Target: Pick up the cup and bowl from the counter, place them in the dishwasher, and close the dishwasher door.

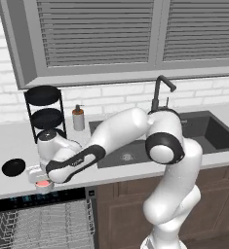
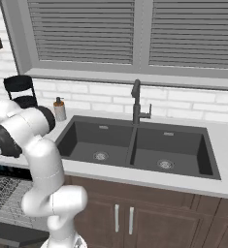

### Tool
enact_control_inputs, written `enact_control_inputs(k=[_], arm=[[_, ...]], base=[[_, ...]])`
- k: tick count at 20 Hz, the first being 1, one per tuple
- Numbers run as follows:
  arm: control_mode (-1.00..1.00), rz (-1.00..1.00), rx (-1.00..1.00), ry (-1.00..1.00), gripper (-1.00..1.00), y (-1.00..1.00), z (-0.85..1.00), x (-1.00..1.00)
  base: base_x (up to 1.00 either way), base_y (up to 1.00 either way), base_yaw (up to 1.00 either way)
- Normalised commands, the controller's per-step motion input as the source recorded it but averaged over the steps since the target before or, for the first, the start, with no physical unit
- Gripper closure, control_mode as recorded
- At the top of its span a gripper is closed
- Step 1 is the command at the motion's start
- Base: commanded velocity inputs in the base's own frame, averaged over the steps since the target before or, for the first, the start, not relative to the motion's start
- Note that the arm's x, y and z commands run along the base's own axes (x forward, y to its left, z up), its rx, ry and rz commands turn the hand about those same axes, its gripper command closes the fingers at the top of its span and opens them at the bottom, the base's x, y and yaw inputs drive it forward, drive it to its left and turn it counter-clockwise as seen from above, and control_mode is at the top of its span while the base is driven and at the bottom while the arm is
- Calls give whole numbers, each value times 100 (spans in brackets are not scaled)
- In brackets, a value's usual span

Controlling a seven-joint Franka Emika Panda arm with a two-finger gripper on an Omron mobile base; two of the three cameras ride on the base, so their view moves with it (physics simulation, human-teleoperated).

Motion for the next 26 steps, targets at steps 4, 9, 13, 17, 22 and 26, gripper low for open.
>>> enact_control_inputs(k=[4, 9, 13, 17, 22, 26], arm=[[-100, 2, 0, 0, 100, 0, -1, -95], [-100, 1, 0, 0, 100, 1, -19, -57], [-100, -1, -4, 0, 100, 23, -30, -18], [-100, -10, -11, 0, 100, 57, -32, -1], [-100, -16, -15, 0, 100, 72, -30, -13], [-100, -17, -14, 0, 100, 66, 4, -31]], base=[[0, 0, 0], [0, 0, 0], [0, 0, 0], [0, 0, 0], [0, 0, 0], [0, 0, 0]])
